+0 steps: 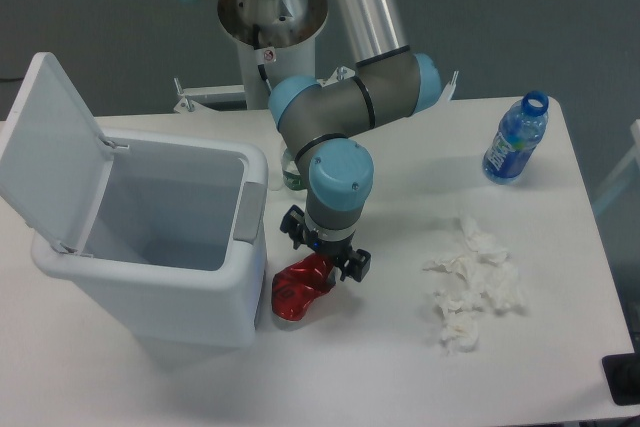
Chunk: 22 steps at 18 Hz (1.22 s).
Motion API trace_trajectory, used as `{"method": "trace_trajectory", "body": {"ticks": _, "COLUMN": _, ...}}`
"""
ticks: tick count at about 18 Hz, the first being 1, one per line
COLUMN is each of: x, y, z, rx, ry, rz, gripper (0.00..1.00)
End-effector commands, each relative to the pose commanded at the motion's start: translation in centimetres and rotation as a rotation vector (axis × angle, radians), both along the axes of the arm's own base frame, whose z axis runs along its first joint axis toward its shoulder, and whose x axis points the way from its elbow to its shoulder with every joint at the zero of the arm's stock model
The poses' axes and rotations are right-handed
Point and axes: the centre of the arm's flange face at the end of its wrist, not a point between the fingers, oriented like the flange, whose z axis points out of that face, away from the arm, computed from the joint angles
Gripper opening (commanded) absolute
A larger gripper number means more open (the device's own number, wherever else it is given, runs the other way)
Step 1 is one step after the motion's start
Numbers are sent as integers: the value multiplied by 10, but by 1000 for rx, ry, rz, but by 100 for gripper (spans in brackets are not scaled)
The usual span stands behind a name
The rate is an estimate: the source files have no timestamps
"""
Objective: Pick up the cans
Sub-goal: 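Lower the gripper over the red can and position fingers around it, then close the gripper fingers on the crushed red can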
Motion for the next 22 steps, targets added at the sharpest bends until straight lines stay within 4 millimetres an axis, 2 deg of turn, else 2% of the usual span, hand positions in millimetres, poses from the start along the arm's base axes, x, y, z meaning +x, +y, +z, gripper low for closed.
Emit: {"method": "trace_trajectory", "body": {"ticks": 22, "x": 0, "y": 7, "z": -11, "rx": -10, "ry": -7, "rz": -12, "gripper": 100}}
